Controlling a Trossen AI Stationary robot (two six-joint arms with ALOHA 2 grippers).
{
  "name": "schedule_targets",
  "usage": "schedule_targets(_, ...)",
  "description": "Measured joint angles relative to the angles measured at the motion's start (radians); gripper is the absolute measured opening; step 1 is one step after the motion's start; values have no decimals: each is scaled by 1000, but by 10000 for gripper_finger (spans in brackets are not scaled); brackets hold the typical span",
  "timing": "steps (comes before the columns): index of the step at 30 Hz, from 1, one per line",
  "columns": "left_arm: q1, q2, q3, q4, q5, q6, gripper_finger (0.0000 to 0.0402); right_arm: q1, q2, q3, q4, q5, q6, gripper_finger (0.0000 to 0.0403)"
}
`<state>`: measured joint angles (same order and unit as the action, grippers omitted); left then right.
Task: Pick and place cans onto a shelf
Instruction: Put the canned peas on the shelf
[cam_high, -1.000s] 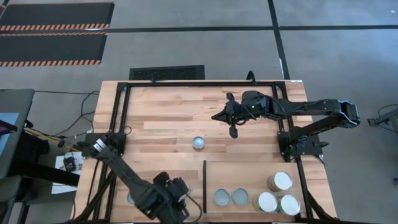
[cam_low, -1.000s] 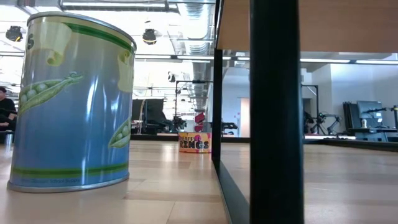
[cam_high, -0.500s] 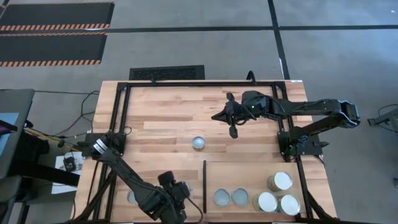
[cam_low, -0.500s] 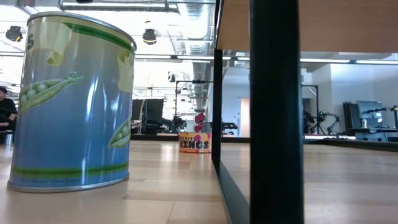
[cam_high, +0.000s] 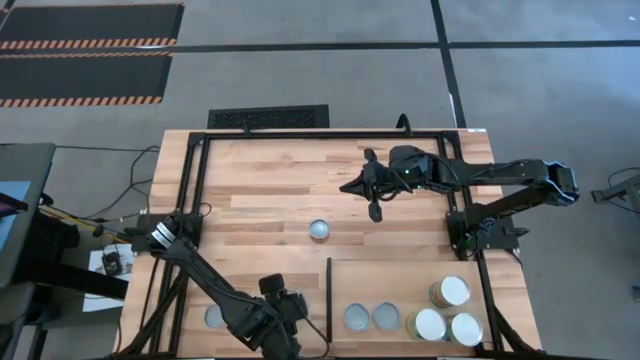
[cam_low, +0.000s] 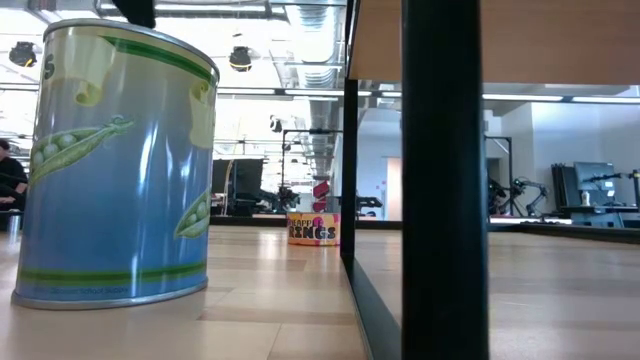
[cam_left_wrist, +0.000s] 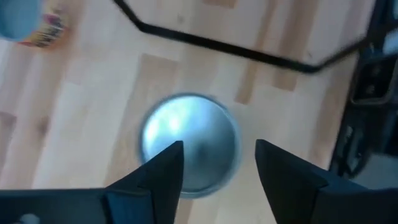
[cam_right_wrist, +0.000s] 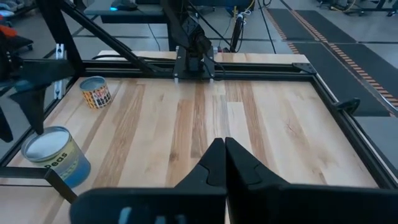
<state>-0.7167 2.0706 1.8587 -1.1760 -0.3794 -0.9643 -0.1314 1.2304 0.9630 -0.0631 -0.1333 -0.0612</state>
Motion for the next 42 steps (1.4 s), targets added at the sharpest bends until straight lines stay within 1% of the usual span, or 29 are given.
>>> schedule_targets(3, 3, 14, 0, 28, 57, 57, 167, 0, 0, 0, 8, 0, 0, 7)
schedule_targets(5, 5, 26, 1, 43, 78, 73, 159, 0, 0, 0, 22, 0, 0, 7)
schedule_targets(12, 9, 53, 2, 34, 74, 42, 152, 0, 0, 0, 65, 0, 0, 7)
schedule_targets(15, 10, 55, 3, 20, 74, 40, 139, 0, 0, 0, 68, 0, 0, 7)
schedule_targets(18, 10, 59, 4, 9, 68, 48, 110, -7, 0, 0, 71, 0, 0, 7)
schedule_targets(24, 16, 68, 6, -3, 61, 77, 26, -19, -1, 0, 73, 2, 1, 7)
schedule_targets(26, 19, 69, 5, 5, 66, 89, 8, -22, -1, 0, 72, 1, 1, 7)
schedule_targets(33, 23, 73, 24, -5, 87, 75, 0, -22, -2, 0, 72, 2, 1, 7)
schedule_targets(38, 27, 80, 70, -84, 107, 23, 0, -22, -2, 0, 72, 2, 1, 7)
schedule_targets(42, 27, 80, 77, -87, 117, -13, 1, -22, -2, 0, 72, 2, 0, 7)
